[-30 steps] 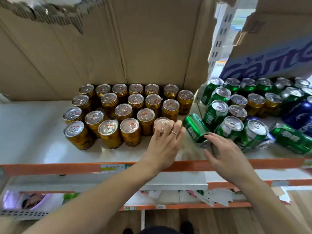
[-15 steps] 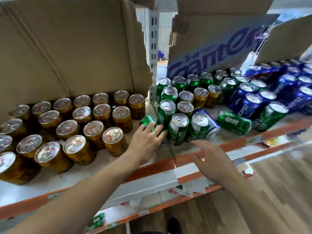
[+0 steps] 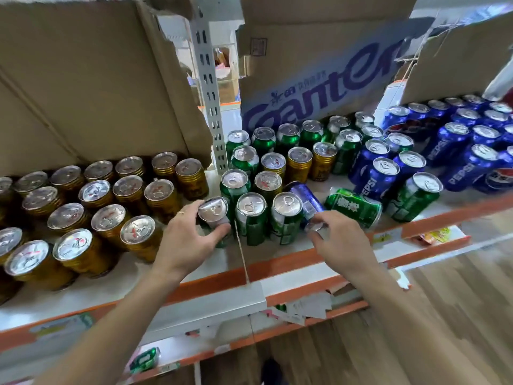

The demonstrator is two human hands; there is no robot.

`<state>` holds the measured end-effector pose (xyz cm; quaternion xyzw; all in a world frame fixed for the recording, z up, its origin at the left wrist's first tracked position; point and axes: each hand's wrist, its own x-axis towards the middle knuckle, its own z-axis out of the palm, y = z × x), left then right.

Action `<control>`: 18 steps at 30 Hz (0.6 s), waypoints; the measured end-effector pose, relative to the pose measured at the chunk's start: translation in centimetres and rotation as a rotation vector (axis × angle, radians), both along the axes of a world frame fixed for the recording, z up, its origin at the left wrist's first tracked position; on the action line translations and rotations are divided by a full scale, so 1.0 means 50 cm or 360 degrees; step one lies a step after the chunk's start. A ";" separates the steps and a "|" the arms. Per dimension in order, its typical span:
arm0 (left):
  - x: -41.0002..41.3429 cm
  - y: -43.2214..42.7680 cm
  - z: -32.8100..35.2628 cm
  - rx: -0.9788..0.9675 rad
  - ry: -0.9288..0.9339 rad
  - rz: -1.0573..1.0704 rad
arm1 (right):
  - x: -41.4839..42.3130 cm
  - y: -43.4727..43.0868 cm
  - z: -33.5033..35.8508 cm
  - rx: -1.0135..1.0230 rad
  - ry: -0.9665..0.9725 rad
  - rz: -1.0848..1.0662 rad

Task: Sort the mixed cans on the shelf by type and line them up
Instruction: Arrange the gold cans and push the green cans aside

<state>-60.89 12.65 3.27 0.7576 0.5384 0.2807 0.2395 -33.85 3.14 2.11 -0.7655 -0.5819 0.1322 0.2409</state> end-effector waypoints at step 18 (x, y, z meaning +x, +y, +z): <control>0.226 0.131 0.107 0.0204 0.0986 -0.0450 | 0.035 0.166 0.025 -0.0501 -0.0391 -0.0127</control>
